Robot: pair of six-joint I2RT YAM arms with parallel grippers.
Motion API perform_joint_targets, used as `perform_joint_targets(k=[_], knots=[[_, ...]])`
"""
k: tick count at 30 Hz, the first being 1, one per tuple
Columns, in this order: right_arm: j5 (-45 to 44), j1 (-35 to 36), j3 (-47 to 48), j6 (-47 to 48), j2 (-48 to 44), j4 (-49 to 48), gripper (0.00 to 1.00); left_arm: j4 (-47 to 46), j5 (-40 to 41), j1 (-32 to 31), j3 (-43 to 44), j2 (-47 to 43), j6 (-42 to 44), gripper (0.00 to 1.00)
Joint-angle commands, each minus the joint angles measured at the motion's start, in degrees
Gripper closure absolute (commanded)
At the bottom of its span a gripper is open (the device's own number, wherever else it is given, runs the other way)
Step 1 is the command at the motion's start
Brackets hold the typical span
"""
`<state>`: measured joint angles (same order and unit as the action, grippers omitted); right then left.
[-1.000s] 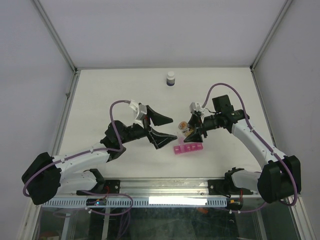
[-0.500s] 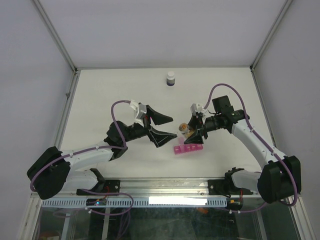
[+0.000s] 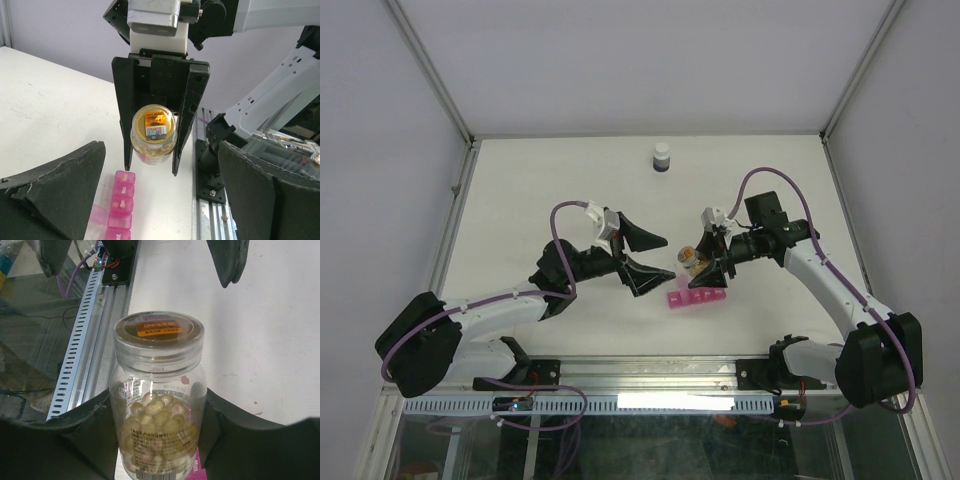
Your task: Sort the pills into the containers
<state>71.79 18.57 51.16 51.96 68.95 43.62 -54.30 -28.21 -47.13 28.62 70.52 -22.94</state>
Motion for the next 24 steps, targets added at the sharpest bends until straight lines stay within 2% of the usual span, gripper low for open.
perform_joint_targets(k=[1,7,11,16,21,24], knots=[[1.51,-0.37,1.44,1.72,-1.93,-0.06,1.00,-0.03,-2.08,0.46,2.49,-0.03,3.20,0.03],[1.13,-0.37,1.45,2.95,-1.92,0.80,1.00,-0.45,-3.46,0.44,3.08,1.19,2.72,0.03],[0.41,-0.27,1.61,3.18,-1.65,1.01,1.00,2.71,-5.78,0.46,5.06,1.80,3.61,0.05],[-0.62,-0.02,1.67,4.23,-1.53,1.73,1.00,10.56,-6.31,0.41,7.86,1.38,9.78,0.05],[-0.76,0.15,1.64,4.63,-1.77,2.00,1.00,19.64,-9.82,0.46,12.87,3.12,16.46,0.10],[-0.86,0.26,1.61,4.64,-1.96,2.01,1.00,21.58,-11.24,0.46,14.75,4.70,18.14,0.11]])
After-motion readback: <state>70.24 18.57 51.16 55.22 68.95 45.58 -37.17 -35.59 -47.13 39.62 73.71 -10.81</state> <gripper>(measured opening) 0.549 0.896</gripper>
